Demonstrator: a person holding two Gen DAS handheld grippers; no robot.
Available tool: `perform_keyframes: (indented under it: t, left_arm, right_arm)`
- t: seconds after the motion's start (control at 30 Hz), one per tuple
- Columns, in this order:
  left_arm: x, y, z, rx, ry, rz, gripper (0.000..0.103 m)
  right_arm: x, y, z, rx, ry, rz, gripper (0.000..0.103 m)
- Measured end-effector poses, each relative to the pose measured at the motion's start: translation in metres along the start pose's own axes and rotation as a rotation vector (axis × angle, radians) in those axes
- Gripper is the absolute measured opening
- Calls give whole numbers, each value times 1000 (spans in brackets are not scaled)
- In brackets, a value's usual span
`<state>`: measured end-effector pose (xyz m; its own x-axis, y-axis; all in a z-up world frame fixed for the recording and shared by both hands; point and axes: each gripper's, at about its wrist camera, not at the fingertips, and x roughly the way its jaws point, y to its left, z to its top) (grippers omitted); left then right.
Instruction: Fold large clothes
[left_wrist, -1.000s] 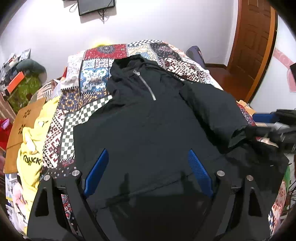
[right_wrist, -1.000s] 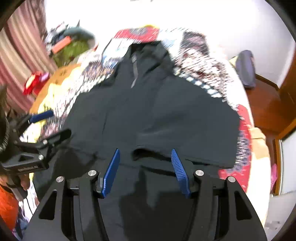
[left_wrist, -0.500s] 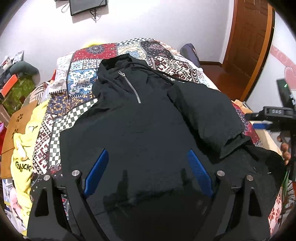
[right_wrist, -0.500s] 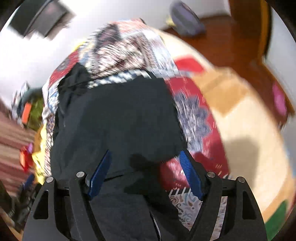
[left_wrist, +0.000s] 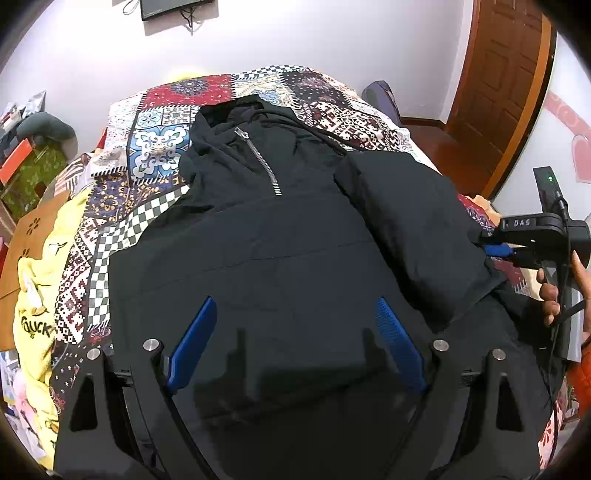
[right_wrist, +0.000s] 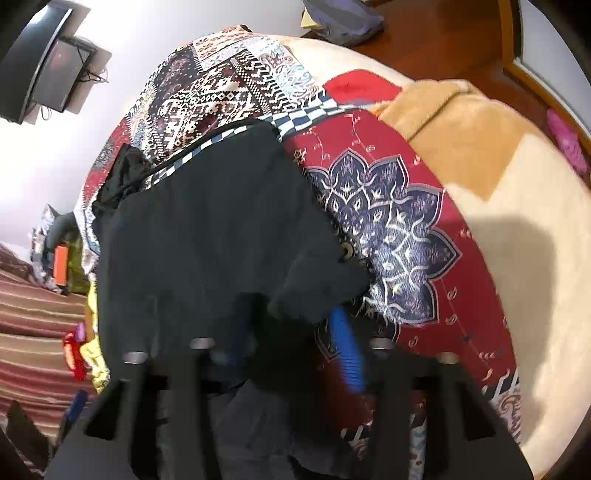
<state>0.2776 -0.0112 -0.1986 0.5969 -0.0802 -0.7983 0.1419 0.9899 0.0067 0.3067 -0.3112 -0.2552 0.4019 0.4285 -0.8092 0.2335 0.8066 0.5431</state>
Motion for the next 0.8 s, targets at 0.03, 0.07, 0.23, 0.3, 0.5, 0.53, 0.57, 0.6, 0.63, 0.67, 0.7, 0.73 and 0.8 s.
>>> perform_keyframes:
  t: [0.03, 0.07, 0.23, 0.3, 0.5, 0.53, 0.57, 0.6, 0.63, 0.67, 0.7, 0.73, 0.8]
  left_arm:
    - [-2, 2, 0, -4, -3, -1, 87]
    - [-4, 4, 0, -7, -7, 0, 87]
    - [-21, 15, 0, -13, -41, 17, 87]
    - [-30, 20, 1, -19, -59, 22, 87]
    - [-59, 41, -2, -42, -106, 41, 87]
    - [-63, 46, -3, -49, -113, 42, 87]
    - [-68, 49, -4, -56, -120, 46, 87]
    - [-72, 54, -6, -62, -126, 50, 87]
    - [-77, 58, -7, -69, -132, 55, 87]
    - [-81, 63, -9, -77, -137, 59, 87]
    - [-85, 68, -11, -86, -142, 63, 87]
    - [-88, 72, -13, -94, -145, 66, 87]
    - [-97, 84, -19, -114, -153, 76, 88]
  right_arm:
    - [-4, -1, 0, -13, -7, -7, 20]
    - [-7, 0, 0, -28, -18, -15, 18]
    - [-39, 33, 0, -161, -114, -36, 9]
    - [-58, 56, -3, -229, -157, -24, 9]
    - [-97, 136, -18, -421, -244, 57, 8]
    - [-103, 153, -23, -459, -250, 81, 8]
    - [-105, 165, -27, -486, -249, 100, 8]
    - [-105, 180, -33, -516, -243, 120, 8]
    - [-105, 193, -40, -547, -234, 137, 8]
    - [-102, 203, -46, -574, -224, 149, 8]
    - [-98, 215, -55, -605, -208, 162, 8]
    - [-91, 226, -64, -637, -188, 170, 8]
    - [-75, 243, -81, -689, -144, 177, 8]
